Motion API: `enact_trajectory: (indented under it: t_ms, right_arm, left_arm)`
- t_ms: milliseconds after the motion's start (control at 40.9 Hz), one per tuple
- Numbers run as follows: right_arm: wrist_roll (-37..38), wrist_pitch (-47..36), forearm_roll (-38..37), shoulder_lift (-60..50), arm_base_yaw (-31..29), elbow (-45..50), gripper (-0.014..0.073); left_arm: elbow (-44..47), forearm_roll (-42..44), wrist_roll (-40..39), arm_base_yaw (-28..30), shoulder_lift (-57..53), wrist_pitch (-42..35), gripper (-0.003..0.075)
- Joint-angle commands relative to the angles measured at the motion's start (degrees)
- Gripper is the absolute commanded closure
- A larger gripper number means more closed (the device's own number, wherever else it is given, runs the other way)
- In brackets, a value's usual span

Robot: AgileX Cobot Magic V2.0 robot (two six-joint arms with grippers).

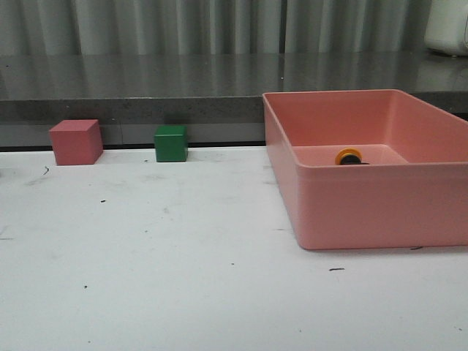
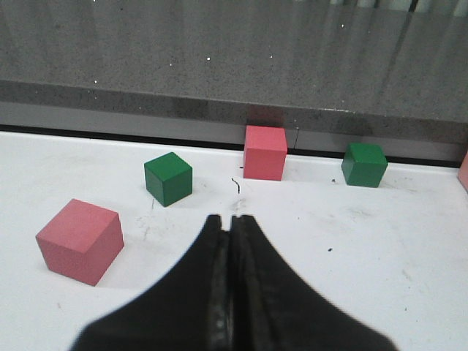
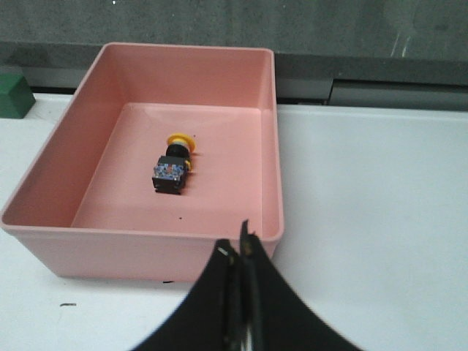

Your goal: Place and stand button with both arms

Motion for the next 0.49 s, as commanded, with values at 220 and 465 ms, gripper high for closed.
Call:
enact_trajectory:
  t_ms: [220, 465]
  right_arm:
    - [-0.4, -1.1, 0.0, 3.3, -0.1, -2.2, 0.0456]
    - [-0.4, -0.8, 0.0, 3.3, -0.1, -2.2, 0.001]
  left_arm:
    - [-1.1, 0.0, 0.1, -0.4, 1.7, -4.6, 0.0623]
    - [-1.1, 0.0, 0.1, -0.4, 1.7, -5.0, 0.0154]
